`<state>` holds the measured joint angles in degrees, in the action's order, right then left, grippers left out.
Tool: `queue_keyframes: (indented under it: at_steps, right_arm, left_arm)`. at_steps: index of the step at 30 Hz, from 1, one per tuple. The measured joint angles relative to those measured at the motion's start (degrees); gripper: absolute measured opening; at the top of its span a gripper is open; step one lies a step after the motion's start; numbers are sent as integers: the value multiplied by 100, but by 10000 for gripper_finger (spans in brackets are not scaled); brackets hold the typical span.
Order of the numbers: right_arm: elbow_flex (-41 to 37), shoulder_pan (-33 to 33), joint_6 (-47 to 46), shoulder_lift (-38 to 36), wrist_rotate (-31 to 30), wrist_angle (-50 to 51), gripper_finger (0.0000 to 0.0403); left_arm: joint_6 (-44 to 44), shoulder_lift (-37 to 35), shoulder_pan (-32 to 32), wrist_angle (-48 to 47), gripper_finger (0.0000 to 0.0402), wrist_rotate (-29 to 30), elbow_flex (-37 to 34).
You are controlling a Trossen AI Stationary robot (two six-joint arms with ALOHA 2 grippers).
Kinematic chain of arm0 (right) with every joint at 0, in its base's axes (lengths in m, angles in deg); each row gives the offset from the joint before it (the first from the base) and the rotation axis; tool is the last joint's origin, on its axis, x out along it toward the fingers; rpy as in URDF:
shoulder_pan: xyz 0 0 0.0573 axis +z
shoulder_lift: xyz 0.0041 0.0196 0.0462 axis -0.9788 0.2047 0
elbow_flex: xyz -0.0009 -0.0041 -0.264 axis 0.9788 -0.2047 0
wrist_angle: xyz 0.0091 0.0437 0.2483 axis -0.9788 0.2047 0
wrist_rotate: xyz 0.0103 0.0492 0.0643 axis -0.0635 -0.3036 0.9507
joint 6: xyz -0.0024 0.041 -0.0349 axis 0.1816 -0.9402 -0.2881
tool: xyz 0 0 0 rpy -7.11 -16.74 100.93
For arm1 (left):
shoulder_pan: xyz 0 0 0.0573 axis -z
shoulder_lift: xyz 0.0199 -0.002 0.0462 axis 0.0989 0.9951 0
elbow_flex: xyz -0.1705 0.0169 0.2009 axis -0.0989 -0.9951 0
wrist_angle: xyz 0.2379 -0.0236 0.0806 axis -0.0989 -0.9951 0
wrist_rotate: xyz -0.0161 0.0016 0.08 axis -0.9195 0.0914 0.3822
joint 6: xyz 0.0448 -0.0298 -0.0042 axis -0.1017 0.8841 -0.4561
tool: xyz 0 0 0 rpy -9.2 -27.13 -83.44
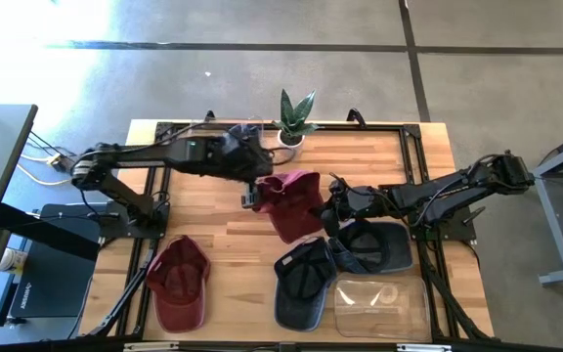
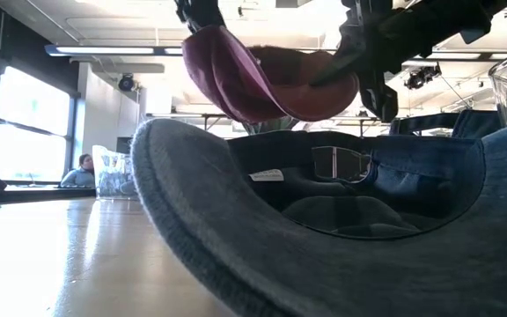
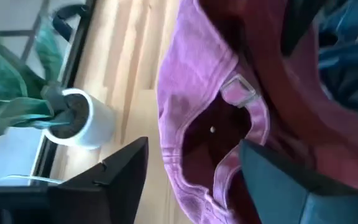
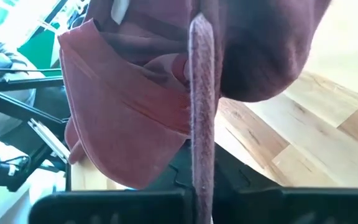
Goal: Pick & Place hat
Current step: Put the top red cap into the bottom transparent bin
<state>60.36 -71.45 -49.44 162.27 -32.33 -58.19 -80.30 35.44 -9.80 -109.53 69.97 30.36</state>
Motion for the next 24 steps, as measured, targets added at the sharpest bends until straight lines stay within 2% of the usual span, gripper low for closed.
queue_keyframes:
  at_steps: [3, 7, 11, 15, 17, 20, 22, 24]
  right_arm:
    - [0, 0, -86, 0, 0, -1, 7]
    - [0, 0, -206, -2, -1, 31, 20]
    - [0, -2, -312, -2, -44, 128, 16]
    - [0, -2, -374, -2, -153, 146, 7]
    - [2, -2, -392, -2, -227, 141, 9]
    - [2, -24, -565, -2, -294, 144, 20]
    - [2, -75, -629, -2, -243, 132, 22]
    - [2, -118, -625, -2, -216, 59, 17]
  left_arm:
    - [-78, 328, 4, -223, 250, -176, -12]
    - [-75, 606, 44, -223, 219, -358, -13]
    - [176, 597, 48, -323, 179, -67, 80]
    - [682, 468, 39, -687, 151, 529, 549]
    - [721, 362, 37, -702, 143, 591, 723]
    - [474, 287, 33, -559, 139, 49, 743]
    - [-38, 293, 40, -473, 139, -320, 743]
    - [-688, 357, 52, -429, 139, -451, 745]
